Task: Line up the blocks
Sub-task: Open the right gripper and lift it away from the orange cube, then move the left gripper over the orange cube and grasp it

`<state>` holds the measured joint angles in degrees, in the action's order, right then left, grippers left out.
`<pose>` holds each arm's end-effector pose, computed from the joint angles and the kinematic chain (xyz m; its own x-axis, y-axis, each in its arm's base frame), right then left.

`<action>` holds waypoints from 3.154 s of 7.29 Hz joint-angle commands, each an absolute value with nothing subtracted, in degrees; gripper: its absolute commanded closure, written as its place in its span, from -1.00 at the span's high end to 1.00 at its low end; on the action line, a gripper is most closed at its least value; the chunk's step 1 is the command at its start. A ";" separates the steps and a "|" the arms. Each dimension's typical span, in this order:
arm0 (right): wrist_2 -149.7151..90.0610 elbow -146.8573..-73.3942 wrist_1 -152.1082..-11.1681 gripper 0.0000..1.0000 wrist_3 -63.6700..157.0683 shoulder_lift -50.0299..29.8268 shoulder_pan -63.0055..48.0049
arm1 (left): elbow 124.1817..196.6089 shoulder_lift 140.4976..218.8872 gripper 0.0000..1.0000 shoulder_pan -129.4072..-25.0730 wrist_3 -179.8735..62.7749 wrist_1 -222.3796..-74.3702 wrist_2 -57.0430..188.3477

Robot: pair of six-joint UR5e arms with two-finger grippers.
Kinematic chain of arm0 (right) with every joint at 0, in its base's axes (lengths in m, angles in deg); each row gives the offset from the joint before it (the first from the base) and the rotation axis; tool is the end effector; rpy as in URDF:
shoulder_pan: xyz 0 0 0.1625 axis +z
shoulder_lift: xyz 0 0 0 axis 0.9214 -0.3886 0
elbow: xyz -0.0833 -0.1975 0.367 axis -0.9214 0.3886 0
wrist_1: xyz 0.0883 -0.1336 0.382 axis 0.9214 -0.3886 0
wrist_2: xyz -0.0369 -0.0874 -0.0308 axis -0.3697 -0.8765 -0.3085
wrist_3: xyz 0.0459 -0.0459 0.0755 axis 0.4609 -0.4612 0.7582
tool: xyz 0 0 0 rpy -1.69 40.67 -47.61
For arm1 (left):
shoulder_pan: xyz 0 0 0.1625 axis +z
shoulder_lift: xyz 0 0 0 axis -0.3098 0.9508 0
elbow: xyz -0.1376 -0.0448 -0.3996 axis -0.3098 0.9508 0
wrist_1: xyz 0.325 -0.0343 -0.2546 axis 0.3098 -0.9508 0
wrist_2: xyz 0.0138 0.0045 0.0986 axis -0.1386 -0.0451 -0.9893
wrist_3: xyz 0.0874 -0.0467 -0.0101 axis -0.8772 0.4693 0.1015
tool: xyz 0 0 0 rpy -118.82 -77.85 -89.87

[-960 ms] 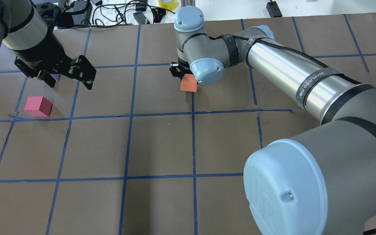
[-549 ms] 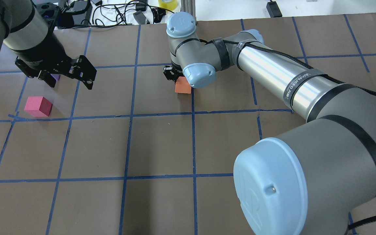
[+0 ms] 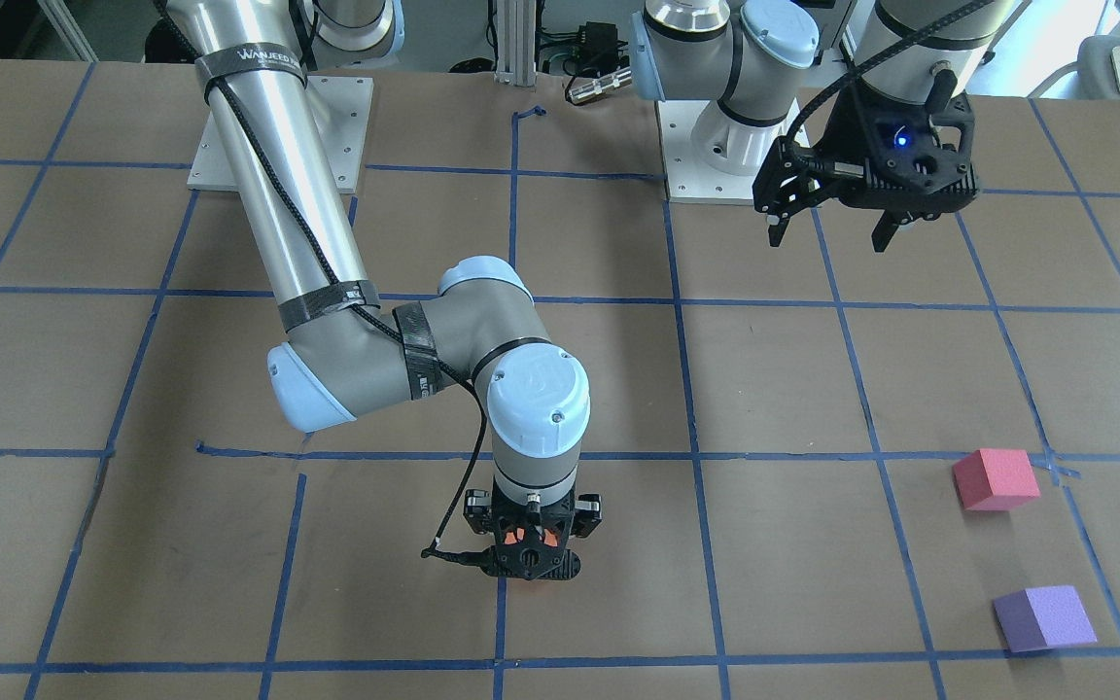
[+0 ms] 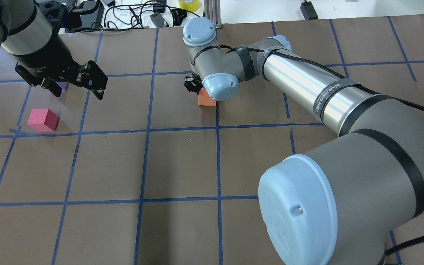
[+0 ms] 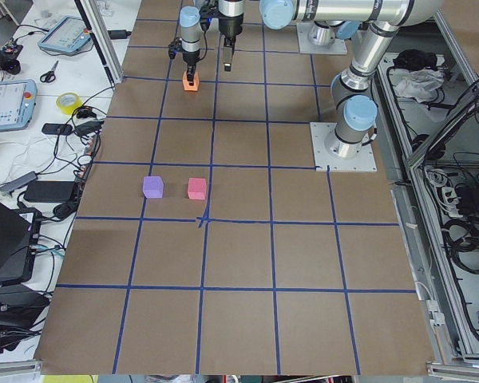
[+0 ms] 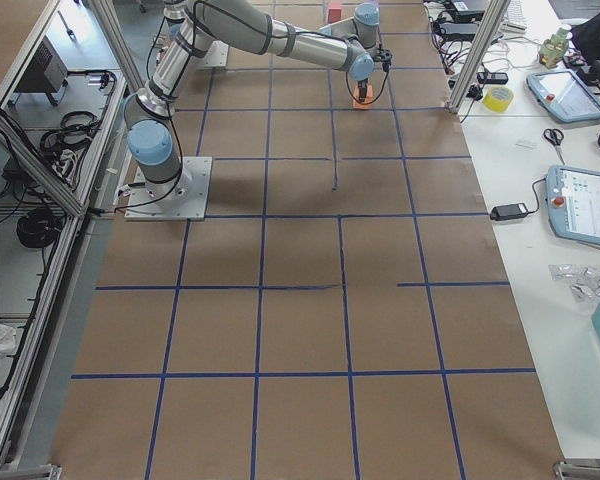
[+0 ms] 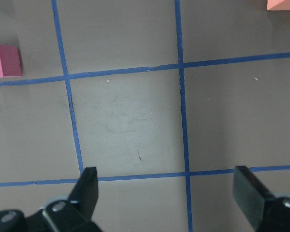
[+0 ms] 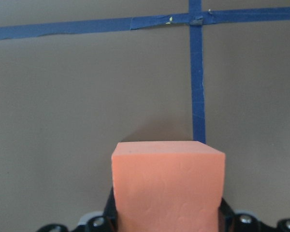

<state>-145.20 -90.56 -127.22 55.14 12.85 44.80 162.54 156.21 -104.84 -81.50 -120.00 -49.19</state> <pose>0.4003 -0.6483 0.2088 -0.9985 0.0543 -0.0058 0.0546 0.9925 -0.1094 -0.1011 -0.4744 0.4975 -0.9944 0.0845 -0.0641 0.0872 0.9953 -0.0413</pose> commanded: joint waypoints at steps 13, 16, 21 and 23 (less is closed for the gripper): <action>-149.88 -92.10 -94.02 1.00 37.23 -19.92 27.71 | 156.81 181.93 0.99 -121.38 -57.30 -97.77 -42.01; -147.77 -92.89 -92.09 1.00 36.88 -19.83 27.44 | 150.13 194.87 1.00 -124.39 -55.17 -90.65 -41.93; -147.51 -99.22 -93.31 1.00 36.88 -23.53 26.83 | 149.05 202.10 0.98 -124.39 -55.17 -86.68 -42.80; -143.92 -99.13 -93.22 1.00 32.32 -24.31 23.50 | 149.05 201.93 -0.51 -124.57 -55.01 -86.76 -45.44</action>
